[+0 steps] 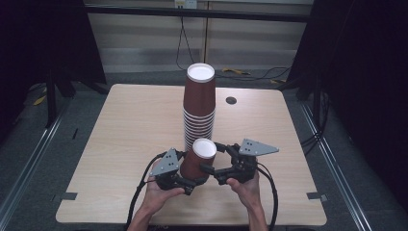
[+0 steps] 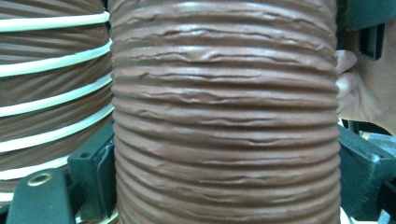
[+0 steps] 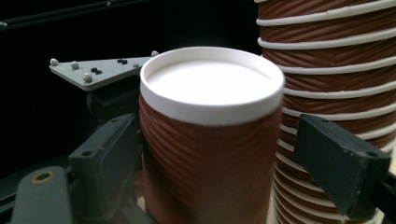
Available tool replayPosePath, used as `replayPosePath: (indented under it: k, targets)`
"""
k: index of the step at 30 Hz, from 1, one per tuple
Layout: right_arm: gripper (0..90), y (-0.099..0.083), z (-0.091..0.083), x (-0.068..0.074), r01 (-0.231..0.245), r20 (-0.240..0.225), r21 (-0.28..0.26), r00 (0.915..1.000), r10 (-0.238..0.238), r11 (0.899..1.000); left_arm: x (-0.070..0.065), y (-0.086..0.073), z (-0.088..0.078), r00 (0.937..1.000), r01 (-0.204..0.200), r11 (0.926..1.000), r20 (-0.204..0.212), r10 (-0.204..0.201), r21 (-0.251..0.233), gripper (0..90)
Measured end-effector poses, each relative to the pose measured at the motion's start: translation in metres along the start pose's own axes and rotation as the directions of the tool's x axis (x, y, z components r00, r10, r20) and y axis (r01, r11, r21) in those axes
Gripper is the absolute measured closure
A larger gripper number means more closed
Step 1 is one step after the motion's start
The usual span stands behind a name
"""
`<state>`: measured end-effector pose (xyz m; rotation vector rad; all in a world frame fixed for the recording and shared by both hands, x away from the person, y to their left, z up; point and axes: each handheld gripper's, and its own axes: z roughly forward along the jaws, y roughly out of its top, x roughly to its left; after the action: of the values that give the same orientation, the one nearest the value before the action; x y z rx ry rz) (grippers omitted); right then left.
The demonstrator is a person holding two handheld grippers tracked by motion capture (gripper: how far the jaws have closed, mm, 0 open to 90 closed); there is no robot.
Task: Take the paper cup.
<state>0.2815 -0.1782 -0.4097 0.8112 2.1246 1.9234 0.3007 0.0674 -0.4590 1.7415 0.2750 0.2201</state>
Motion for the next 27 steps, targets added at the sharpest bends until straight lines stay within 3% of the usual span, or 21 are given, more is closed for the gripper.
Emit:
replayPosePath:
  k: [5, 11, 15, 22, 27]
  targets:
    - [14.0, 0.0, -0.006, -0.001, 0.0, 0.015, 0.01, 0.9999, 0.0, 1.0, 0.003, 0.0, -0.004, 0.9999, 0.005, 1.0, -0.014, -0.004, 0.007, 12.8]
    - [15.2, -0.002, -0.012, -0.002, 0.003, 0.038, 0.025, 0.9993, -0.004, 1.0, 0.007, 0.002, -0.008, 0.9999, 0.003, 0.9982, 0.013, -0.004, 0.06, 12.8]
    - [19.2, -0.003, -0.015, -0.003, 0.009, 0.047, 0.07, 0.9988, -0.013, 0.997, 0.01, 0.006, -0.012, 0.9999, 0.001, 0.9965, 0.01, -0.002, 0.084, 13.1]
    - [20.2, -0.004, -0.015, -0.004, 0.024, 0.052, 0.109, 0.9982, -0.03, 0.994, 0.012, 0.013, -0.015, 0.9989, -0.038, 0.9877, 0.033, 0.033, 0.152, 13.4]
    - [20.5, -0.005, -0.018, -0.005, 0.013, 0.042, 0.117, 0.999, -0.018, 0.993, 0.011, 0.013, -0.015, 0.9983, -0.044, 0.9827, 0.045, 0.036, 0.18, 13.6]
